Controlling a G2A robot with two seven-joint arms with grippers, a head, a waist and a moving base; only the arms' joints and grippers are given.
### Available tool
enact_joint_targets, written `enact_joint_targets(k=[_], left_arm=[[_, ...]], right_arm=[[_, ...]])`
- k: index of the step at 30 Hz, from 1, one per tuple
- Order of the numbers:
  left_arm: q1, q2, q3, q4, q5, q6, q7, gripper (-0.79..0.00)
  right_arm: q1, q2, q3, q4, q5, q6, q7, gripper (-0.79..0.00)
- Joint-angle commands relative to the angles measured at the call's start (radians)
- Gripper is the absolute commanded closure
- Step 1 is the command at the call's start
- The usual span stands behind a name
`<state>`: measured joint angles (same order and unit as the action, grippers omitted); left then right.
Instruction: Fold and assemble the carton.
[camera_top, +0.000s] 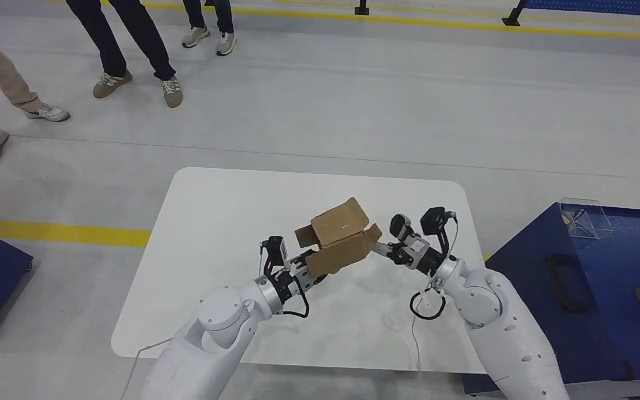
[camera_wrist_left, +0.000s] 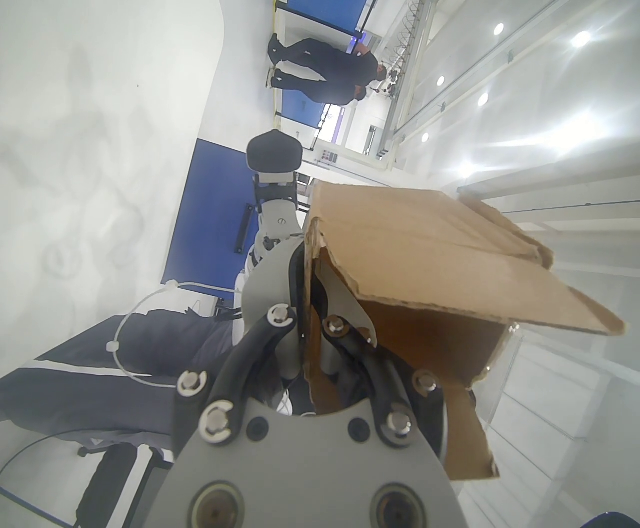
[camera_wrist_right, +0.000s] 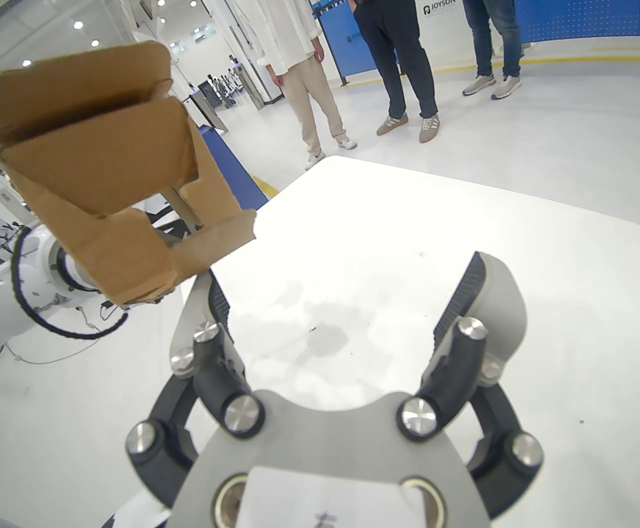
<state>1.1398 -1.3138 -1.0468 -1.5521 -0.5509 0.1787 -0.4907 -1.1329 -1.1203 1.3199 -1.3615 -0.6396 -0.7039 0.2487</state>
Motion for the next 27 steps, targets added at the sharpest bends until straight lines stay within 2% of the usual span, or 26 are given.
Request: enact_joint_targets(k=[1, 27], left_arm=[[0.001, 0.000, -0.001, -0.001, 0.001, 0.002, -0.002, 0.000], [0.002, -0.001, 0.006, -0.007, 0.033, 0.019, -0.033, 0.000]], right_arm=[[-0.003, 0.001, 0.006, -0.008, 0.019, -0.007, 0.005, -0.785], [0.021, 0.005, 0.001, -0.069, 0.022, 0.022, 0.034, -0.785]])
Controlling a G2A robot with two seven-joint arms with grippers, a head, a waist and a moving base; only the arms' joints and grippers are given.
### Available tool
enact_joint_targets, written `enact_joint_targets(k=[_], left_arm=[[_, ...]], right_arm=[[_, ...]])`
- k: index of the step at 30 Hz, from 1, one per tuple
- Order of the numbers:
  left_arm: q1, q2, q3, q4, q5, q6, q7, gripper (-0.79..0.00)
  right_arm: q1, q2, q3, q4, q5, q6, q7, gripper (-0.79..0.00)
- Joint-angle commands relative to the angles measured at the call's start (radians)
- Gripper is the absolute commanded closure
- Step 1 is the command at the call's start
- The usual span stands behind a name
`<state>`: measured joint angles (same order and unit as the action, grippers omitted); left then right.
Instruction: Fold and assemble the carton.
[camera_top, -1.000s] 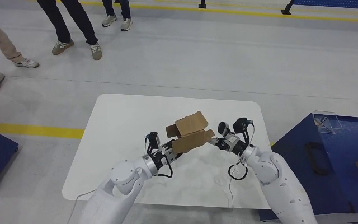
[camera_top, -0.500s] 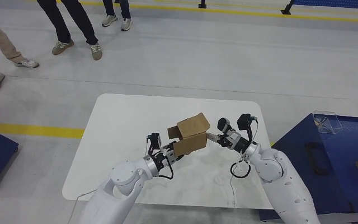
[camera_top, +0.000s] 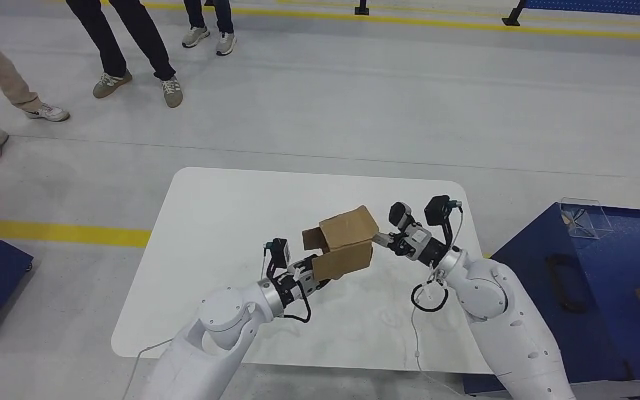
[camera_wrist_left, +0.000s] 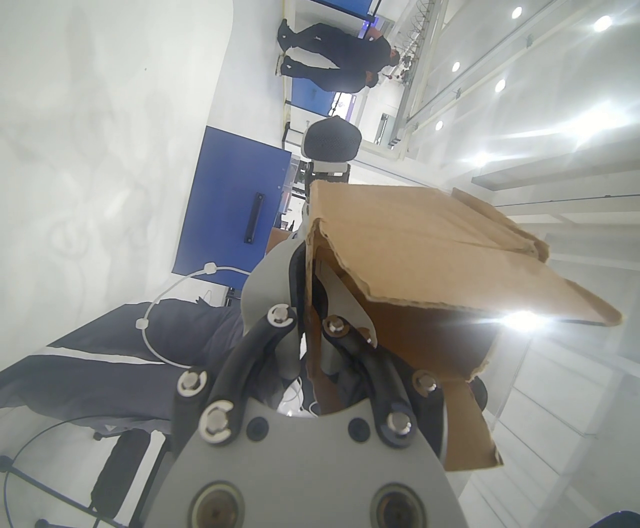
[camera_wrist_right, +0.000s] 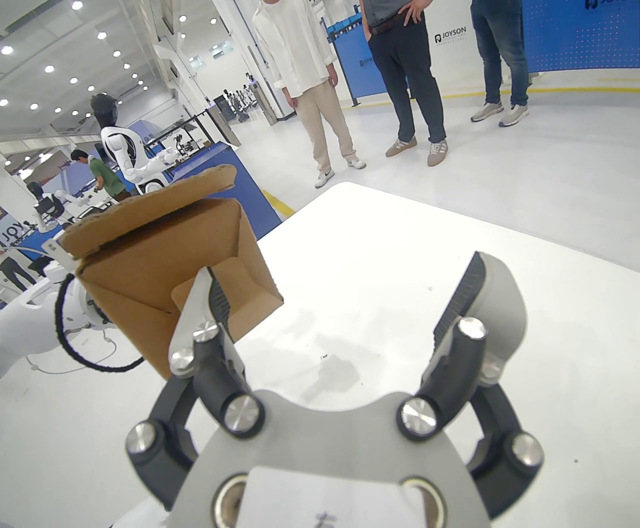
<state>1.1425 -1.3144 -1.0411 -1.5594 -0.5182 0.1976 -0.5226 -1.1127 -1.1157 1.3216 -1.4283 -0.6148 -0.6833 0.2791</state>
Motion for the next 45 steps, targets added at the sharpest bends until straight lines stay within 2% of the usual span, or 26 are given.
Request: enact_joint_targets(k=[1, 16, 25, 33, 45], left_arm=[[-0.001, 0.000, 0.000, 0.001, 0.001, 0.001, -0.001, 0.000], [0.003, -0.002, -0.001, 0.010, -0.001, -0.013, -0.008, 0.000], [0.009, -0.001, -0.007, 0.007, -0.002, -0.013, -0.013, 0.000], [0.015, -0.001, -0.014, 0.007, -0.007, -0.017, -0.017, 0.000], [0.010, -0.002, -0.006, 0.009, 0.007, -0.011, -0.017, 0.000]], right_arm=[[0.003, 0.001, -0.001, -0.005, -0.009, 0.002, 0.010, -0.785], [-0.011, 0.006, -0.007, -0.029, -0.049, 0.012, 0.025, -0.785], [-0.019, 0.005, 0.003, -0.017, -0.013, 0.015, -0.014, -0.785], [-0.019, 0.013, 0.037, 0.025, 0.004, 0.010, 0.009, -0.785], [-0.021, 0.009, 0.000, -0.014, -0.004, 0.009, 0.003, -0.785]])
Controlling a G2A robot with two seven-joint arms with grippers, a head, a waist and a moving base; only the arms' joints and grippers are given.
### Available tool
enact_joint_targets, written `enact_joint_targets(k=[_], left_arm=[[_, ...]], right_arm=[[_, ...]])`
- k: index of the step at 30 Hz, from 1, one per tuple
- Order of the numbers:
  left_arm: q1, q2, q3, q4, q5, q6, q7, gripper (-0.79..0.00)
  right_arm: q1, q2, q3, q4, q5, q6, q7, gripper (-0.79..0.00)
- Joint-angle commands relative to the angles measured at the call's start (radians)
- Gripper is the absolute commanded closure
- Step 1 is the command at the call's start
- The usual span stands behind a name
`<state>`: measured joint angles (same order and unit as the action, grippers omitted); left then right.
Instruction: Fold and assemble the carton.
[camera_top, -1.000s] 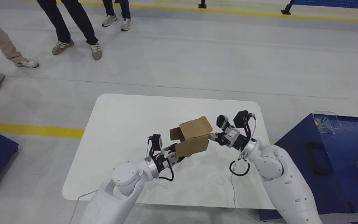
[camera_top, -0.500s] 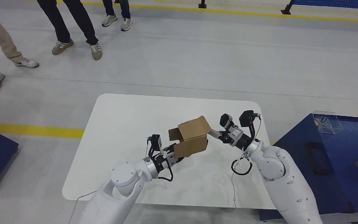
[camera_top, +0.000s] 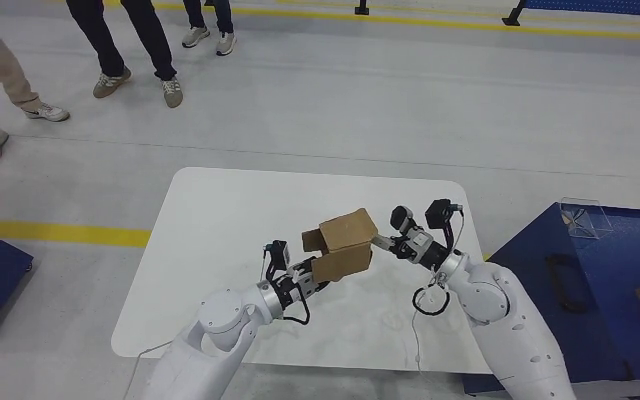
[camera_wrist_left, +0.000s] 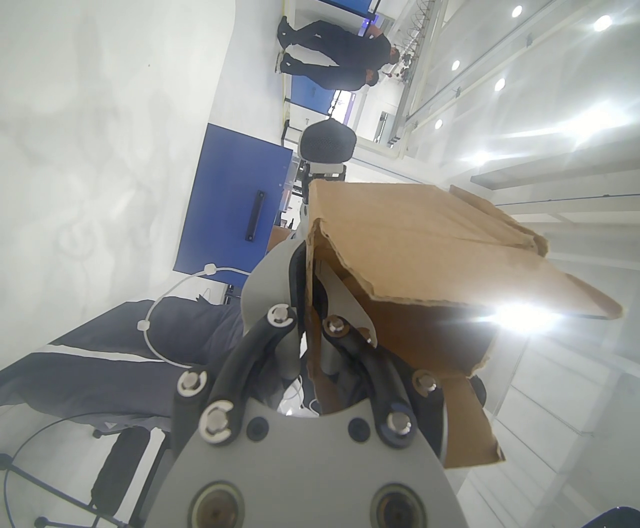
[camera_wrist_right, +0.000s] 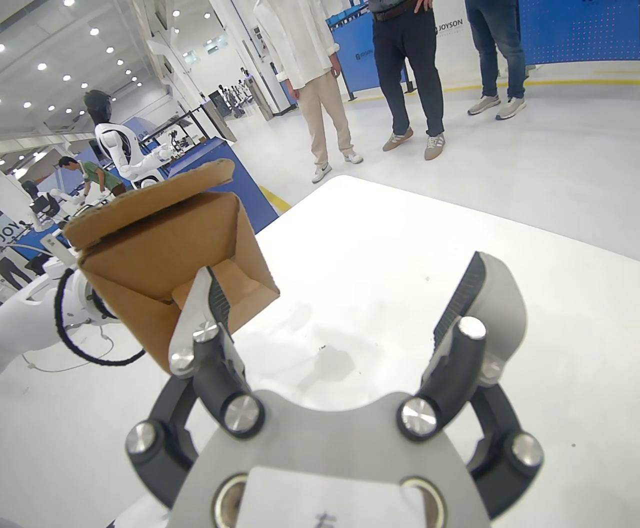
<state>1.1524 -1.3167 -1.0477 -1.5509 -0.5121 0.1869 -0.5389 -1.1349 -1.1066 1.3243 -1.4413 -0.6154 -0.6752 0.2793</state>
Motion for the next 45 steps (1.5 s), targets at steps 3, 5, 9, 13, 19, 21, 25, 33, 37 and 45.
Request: enact_joint_targets(k=[3, 5, 9, 13, 19, 21, 25, 33, 37, 45], left_arm=[[-0.001, -0.001, 0.002, 0.001, 0.003, -0.001, 0.002, 0.000], [-0.002, -0.001, 0.003, 0.002, 0.003, -0.003, 0.002, 0.000], [-0.002, -0.002, 0.004, 0.004, 0.003, -0.004, 0.003, 0.000], [0.001, -0.002, 0.002, 0.003, 0.002, -0.004, 0.005, 0.000], [0.004, -0.002, -0.002, -0.002, -0.009, -0.009, 0.001, 0.000], [0.005, -0.003, -0.004, -0.001, -0.012, -0.011, 0.000, 0.000], [0.005, -0.003, -0.005, 0.000, -0.015, -0.013, -0.001, 0.000], [0.001, -0.004, 0.001, -0.001, -0.012, -0.007, -0.002, 0.000], [0.003, -0.004, -0.001, -0.004, -0.007, -0.004, 0.000, 0.000], [0.008, -0.004, -0.019, 0.003, -0.035, -0.021, 0.006, 0.000]], right_arm=[[0.004, -0.001, -0.013, -0.003, -0.012, 0.006, 0.008, -0.785], [0.006, -0.002, -0.020, -0.002, -0.017, 0.009, 0.008, -0.785], [0.009, -0.004, -0.031, 0.002, -0.023, 0.014, 0.009, -0.785], [0.014, -0.004, -0.036, 0.003, -0.025, 0.016, 0.007, -0.785], [0.005, -0.001, -0.009, 0.005, -0.018, 0.024, -0.017, -0.785], [0.000, 0.001, -0.001, 0.015, -0.015, 0.028, -0.008, -0.785], [0.000, 0.001, -0.012, 0.025, -0.007, 0.024, 0.020, -0.785], [0.005, -0.005, -0.043, 0.007, -0.007, 0.032, 0.013, -0.785], [0.001, -0.004, -0.036, 0.000, -0.003, 0.024, 0.002, -0.785], [-0.011, 0.002, 0.059, 0.032, 0.057, 0.020, -0.141, -0.785]])
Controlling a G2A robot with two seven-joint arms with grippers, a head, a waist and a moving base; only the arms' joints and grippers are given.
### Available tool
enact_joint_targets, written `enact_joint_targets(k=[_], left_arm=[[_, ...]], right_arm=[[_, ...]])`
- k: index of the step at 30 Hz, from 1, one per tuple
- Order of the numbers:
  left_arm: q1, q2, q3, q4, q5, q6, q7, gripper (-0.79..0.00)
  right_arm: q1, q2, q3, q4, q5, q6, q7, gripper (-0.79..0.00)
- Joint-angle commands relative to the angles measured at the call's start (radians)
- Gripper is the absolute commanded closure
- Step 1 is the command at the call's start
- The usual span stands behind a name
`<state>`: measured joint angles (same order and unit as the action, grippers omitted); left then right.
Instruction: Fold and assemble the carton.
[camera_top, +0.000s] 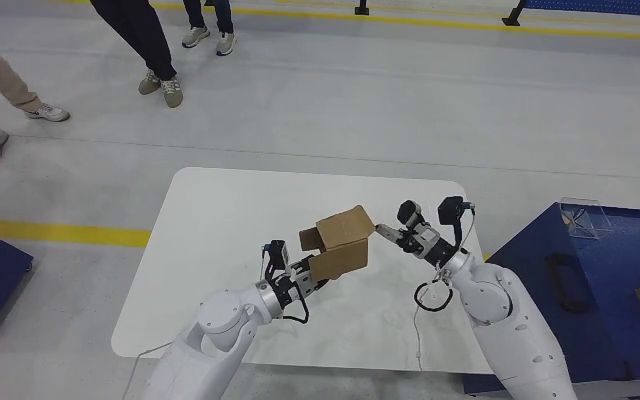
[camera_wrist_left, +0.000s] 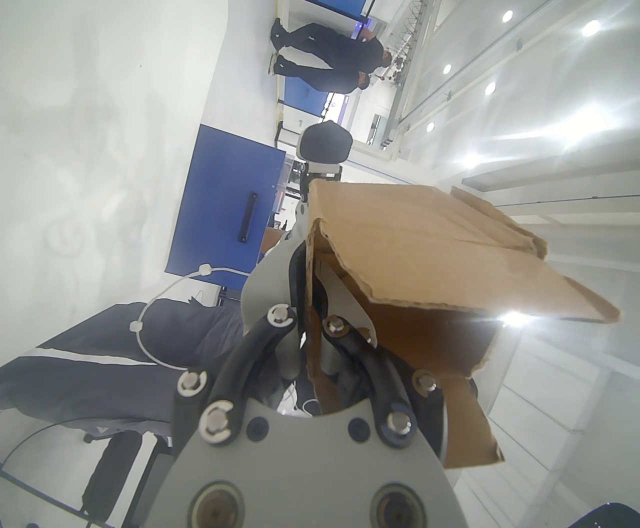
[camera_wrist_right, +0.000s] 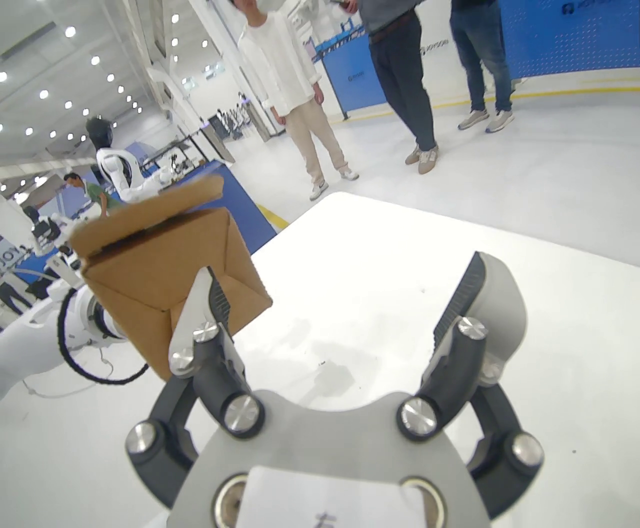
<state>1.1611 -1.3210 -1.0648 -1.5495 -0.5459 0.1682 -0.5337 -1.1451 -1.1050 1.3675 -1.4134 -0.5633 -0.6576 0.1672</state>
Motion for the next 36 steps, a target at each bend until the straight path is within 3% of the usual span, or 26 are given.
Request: enact_joint_targets(k=[1, 5, 16, 19, 24, 28, 31, 33, 36], left_arm=[[0.000, 0.000, -0.002, 0.001, -0.002, -0.002, 0.001, 0.000], [0.000, 0.000, -0.002, 0.001, -0.002, -0.002, 0.001, 0.000], [0.000, 0.000, -0.002, 0.001, -0.002, -0.002, 0.001, 0.000], [0.020, -0.002, -0.006, -0.114, -0.057, 0.119, 0.063, 0.000], [0.099, -0.024, 0.043, -0.399, -0.194, 0.446, 0.486, 0.000], [0.148, -0.072, 0.101, -0.479, -0.436, 0.539, 0.987, 0.000], [0.139, -0.120, 0.149, -0.469, -0.688, 0.473, 1.385, 0.000], [0.109, -0.148, 0.170, -0.438, -0.838, 0.361, 1.586, 0.000], [0.032, -0.183, 0.201, -0.374, -0.948, 0.206, 1.790, 0.000]], right_arm=[[-0.004, 0.001, 0.035, 0.008, -0.005, 0.012, -0.070, -0.785], [-0.037, -0.005, 0.073, 0.012, 0.009, 0.022, -0.250, -0.785], [-0.037, -0.005, 0.073, 0.012, 0.009, 0.022, -0.250, -0.785], [-0.037, -0.005, 0.073, 0.012, 0.009, 0.022, -0.250, -0.785], [-0.037, -0.005, 0.073, 0.012, 0.009, 0.022, -0.250, -0.785], [-0.037, -0.005, 0.073, 0.012, 0.009, 0.022, -0.250, -0.785], [-0.037, -0.005, 0.073, 0.012, 0.009, 0.022, -0.250, -0.785], [-0.037, -0.005, 0.073, 0.012, 0.009, 0.022, -0.250, -0.785], [-0.037, -0.005, 0.073, 0.012, 0.009, 0.022, -0.250, -0.785]])
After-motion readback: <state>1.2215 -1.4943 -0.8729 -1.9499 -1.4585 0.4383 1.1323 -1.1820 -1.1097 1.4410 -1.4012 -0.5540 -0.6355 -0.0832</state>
